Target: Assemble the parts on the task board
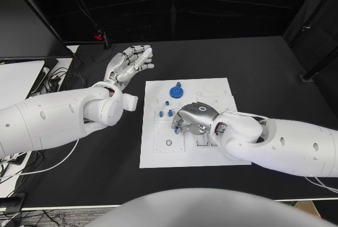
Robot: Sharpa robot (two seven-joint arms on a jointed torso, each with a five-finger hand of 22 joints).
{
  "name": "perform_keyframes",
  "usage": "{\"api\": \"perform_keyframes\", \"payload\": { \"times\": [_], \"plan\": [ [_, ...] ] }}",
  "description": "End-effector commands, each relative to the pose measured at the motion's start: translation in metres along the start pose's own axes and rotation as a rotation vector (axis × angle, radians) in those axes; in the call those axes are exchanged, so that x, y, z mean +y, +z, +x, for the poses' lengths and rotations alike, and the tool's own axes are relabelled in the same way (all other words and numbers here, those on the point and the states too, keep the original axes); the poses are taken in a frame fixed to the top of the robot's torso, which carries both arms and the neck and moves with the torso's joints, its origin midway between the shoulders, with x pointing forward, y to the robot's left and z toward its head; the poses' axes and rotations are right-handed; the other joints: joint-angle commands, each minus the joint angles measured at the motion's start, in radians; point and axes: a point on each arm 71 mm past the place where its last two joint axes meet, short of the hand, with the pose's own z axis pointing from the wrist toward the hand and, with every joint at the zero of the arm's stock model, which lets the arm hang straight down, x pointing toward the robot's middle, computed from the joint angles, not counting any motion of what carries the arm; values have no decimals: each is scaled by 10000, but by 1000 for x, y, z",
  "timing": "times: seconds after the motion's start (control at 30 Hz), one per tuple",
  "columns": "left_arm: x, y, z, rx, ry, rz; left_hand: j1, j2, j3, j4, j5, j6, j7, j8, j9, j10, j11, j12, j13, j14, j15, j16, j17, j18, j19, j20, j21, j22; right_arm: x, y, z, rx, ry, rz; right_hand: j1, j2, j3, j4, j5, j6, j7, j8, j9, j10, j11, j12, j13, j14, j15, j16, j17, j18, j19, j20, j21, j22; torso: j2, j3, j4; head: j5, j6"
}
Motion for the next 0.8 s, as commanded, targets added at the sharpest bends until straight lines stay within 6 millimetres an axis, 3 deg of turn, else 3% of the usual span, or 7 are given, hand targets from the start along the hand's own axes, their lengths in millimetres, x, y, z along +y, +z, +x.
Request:
{"api": "perform_keyframes", "payload": {
  "times": [0.03, 0.3, 0.47, 0.8],
  "plan": [
    [-9, 0, 0, 70, -76, 1195, 9, 136, 57, 1, 41, -65, 1555, 49, -12, -90, -20, 43, -11, -53, -16, 77, -15, -159, 79, -23, -1, -11, 1, 1, 1, 224, -239, -20, 56, -6, 68, 6, 53, -33, 62, -59, 15, -1, 46, -36, 2, 1022, 67, -62, 2603, -18, 901, 76, -24, 2532, 1, 6, 0, -22, -1],
    [-9, -1, 0, 67, -80, 1182, 8, 149, 60, 0, 41, -70, 1556, 55, -16, -97, -20, 55, -15, -56, -16, 87, -26, -159, 79, -23, 0, -15, 1, 2, 3, 432, -297, 46, 53, -4, 77, 9, 54, -38, 63, -69, 14, -2, 47, -40, 2, 1022, 69, -62, 2603, -26, 921, 79, 0, 2547, 0, 14, 8, 18, -1],
    [-9, -1, -1, 52, -66, 1182, 8, 149, 60, 0, 41, -70, 1556, 55, -16, -97, -20, 55, -15, -56, -16, 87, -26, -159, 79, -23, 0, -15, -1, 2, 4, 529, -329, 130, 53, -4, 77, 9, 54, -38, 63, -69, 14, -2, 47, -40, 2, 1022, 69, -62, 2603, -26, 921, 79, 0, 2547, -15, 0, -11, 23, -1],
    [-9, 0, 0, 63, -70, 1181, 8, 149, 60, 0, 41, -70, 1556, 55, -16, -97, -20, 55, -15, -56, -16, 87, -26, -159, 79, -23, 0, -15, -3, 1, 4, 622, -363, 258, 44, 2, 93, 17, 54, -52, 70, -89, 11, -13, 53, -52, 0, 1022, 72, -62, 2603, -22, 911, 84, -12, 2540, -12, 5, 4, -25, -1]
  ]
}}
